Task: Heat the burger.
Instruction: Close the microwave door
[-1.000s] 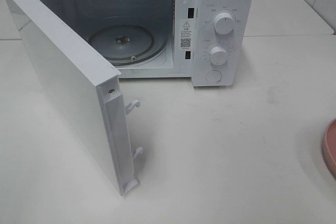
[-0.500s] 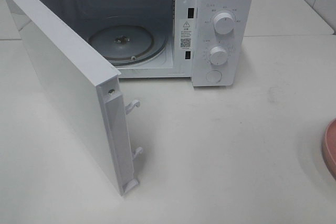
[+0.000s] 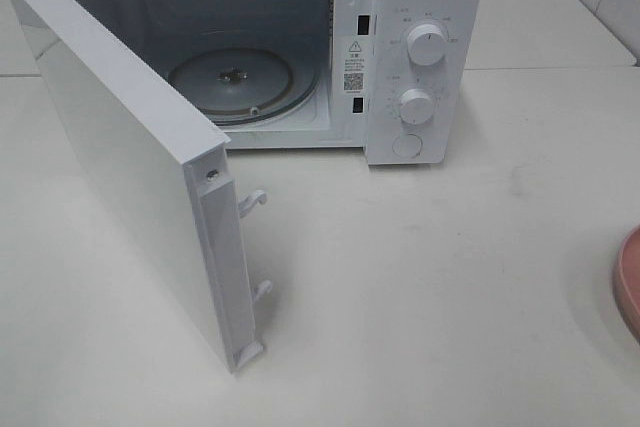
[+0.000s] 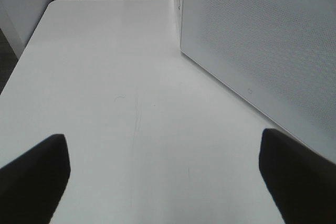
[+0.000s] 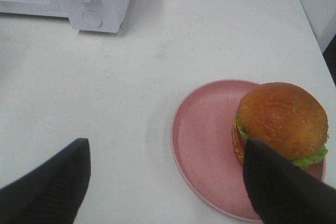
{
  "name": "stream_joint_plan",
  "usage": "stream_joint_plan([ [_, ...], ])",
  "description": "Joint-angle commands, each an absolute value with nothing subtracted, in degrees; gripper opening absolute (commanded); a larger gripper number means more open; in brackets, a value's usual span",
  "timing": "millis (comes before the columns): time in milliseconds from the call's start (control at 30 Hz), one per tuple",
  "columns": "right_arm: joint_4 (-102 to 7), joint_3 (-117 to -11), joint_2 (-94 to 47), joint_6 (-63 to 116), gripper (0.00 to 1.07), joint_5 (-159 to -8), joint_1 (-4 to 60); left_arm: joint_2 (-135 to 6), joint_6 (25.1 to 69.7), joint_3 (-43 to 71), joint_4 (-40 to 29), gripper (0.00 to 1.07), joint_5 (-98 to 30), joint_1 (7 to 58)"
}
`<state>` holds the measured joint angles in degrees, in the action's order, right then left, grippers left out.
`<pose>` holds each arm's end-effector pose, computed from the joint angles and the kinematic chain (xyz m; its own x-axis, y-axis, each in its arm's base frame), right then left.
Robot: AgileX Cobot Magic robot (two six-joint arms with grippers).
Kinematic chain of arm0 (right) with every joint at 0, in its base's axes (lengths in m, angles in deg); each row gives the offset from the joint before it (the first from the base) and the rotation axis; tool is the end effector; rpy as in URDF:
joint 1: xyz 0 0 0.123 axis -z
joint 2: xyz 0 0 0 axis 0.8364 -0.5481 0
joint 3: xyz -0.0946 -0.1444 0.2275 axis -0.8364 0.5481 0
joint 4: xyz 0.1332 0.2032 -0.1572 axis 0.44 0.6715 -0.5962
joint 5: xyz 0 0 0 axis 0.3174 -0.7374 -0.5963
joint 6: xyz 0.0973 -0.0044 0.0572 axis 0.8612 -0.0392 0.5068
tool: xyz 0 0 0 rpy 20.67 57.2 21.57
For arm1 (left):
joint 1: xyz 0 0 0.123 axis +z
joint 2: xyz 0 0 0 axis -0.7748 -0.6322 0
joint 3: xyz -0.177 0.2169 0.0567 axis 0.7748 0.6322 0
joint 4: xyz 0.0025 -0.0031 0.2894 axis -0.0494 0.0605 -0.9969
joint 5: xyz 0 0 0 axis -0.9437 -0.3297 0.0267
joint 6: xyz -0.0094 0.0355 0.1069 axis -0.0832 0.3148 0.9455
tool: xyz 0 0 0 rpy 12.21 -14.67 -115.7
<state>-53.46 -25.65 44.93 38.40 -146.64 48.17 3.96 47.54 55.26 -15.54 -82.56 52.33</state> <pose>0.0487 -0.0022 0.2906 -0.4293 0.0169 -0.9030 -0.0405 0.9985 0.0380 0.0474 -0.0064 0.2901 -0.4231 0.0169 -0.9059 0.0459 0.9989 -0.0028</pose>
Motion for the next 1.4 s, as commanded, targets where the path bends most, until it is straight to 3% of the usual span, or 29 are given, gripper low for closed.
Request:
stream_joint_plan([
  [33, -53.4, -25.48, 46.76, 37.6, 0.76, -146.52, 48.57, 4.99, 47.71, 55.26, -15.37, 0.89, -82.34, 52.45],
  [1400, -53.35, -25.48, 46.76, 37.6, 0.76, -146.52, 48.57, 4.99, 47.71, 55.26, -15.25, 0.89, -82.34, 52.45],
])
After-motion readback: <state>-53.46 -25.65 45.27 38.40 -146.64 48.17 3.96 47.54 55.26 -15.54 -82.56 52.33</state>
